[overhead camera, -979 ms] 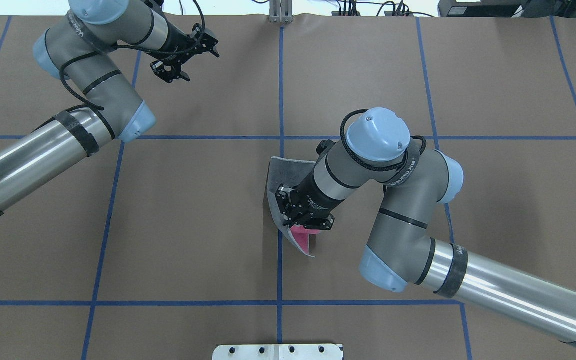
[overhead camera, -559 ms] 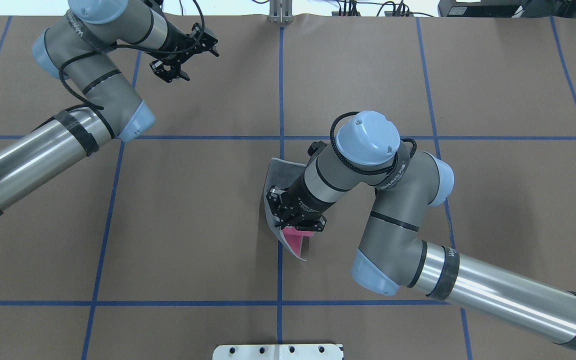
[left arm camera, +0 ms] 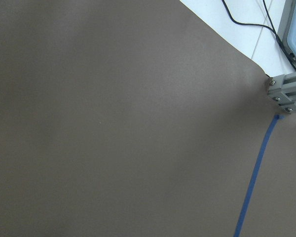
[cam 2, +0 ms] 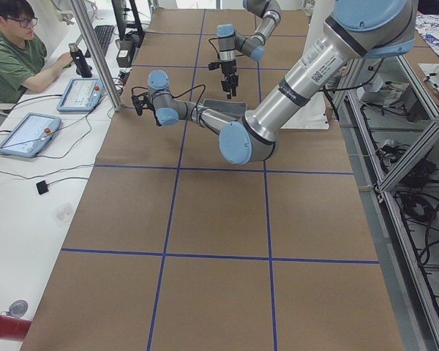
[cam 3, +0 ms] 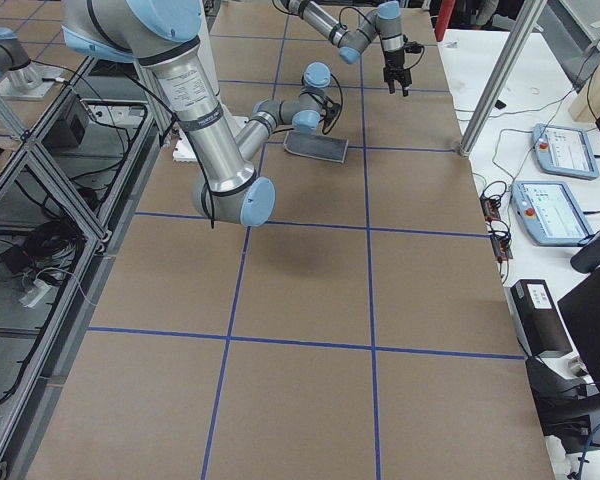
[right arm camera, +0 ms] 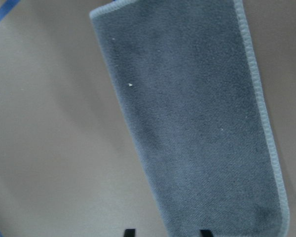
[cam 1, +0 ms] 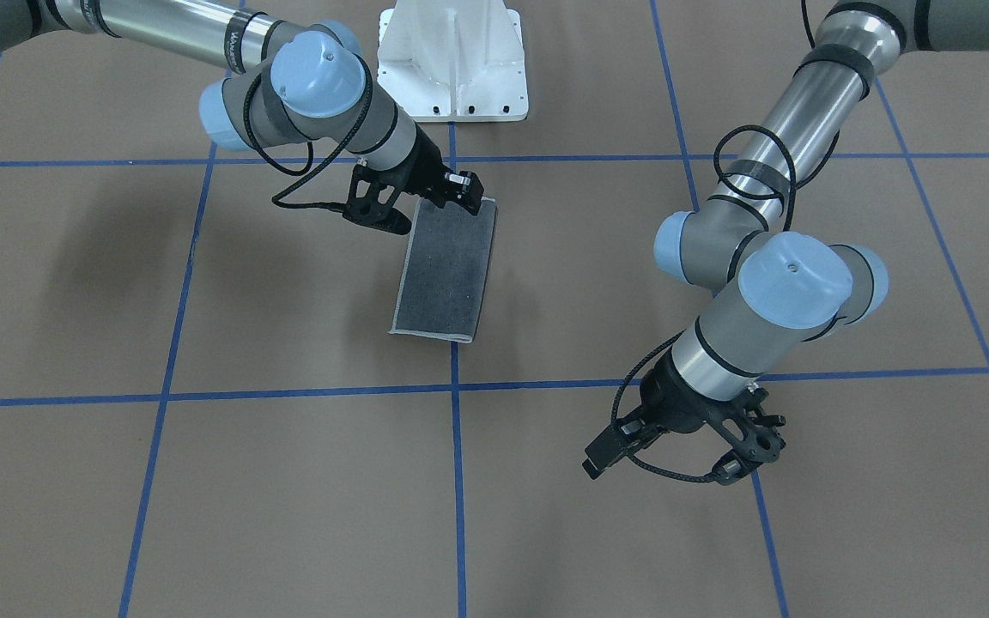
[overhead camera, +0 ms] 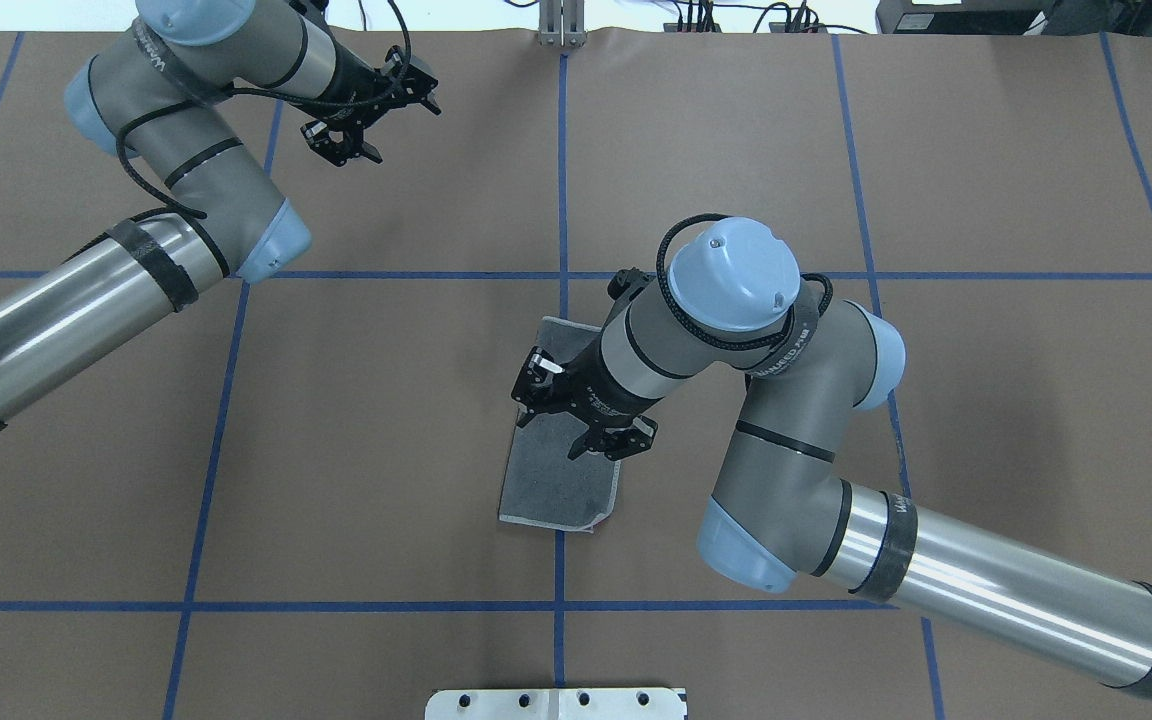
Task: Fold towel twice with both arms
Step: 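Open and raise the right gripper while the left gripper approaches the towel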
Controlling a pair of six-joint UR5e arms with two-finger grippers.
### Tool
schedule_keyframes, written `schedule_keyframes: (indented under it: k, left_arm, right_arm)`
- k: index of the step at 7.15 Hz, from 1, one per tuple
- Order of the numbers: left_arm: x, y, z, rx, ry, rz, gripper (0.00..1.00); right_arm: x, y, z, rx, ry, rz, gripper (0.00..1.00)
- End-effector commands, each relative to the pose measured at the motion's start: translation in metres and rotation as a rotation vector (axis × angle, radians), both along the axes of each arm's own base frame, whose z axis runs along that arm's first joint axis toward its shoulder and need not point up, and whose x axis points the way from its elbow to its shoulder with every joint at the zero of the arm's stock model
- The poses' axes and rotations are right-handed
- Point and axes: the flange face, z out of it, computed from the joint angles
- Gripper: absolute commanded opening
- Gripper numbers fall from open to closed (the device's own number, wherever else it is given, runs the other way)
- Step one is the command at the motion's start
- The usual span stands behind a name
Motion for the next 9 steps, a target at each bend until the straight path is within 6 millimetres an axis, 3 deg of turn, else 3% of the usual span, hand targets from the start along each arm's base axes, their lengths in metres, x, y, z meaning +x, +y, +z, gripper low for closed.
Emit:
schedule_keyframes:
  k: [1, 2, 3, 6, 7, 9]
  left_arm:
    - [-0.005, 0.026, -0.007, 0.016, 0.041, 0.037, 1.00]
    - [-0.009, 0.044, -0.019, -0.030, 0.094, 0.060, 1.00]
    - [-0.016, 0.060, -0.044, -0.095, 0.166, 0.066, 1.00]
    - [-0.003, 0.180, -0.081, -0.245, 0.317, 0.106, 1.00]
    - [0.015, 0.227, -0.081, -0.252, 0.302, 0.098, 1.00]
    - [0.077, 0.301, -0.079, -0.274, 0.201, 0.082, 1.00]
  right_arm:
    - [0.050, -0.029, -0.017, 0.022, -0.042, 0.069, 1.00]
    - [0.075, -0.053, -0.014, 0.020, -0.040, 0.111, 1.00]
    - [0.100, -0.074, -0.005, 0.034, -0.033, 0.143, 1.00]
    - [0.180, -0.133, 0.045, 0.188, 0.027, 0.179, 1.00]
    - [0.190, -0.143, 0.053, 0.205, 0.039, 0.184, 1.00]
    - [0.191, -0.150, 0.063, 0.228, 0.055, 0.182, 1.00]
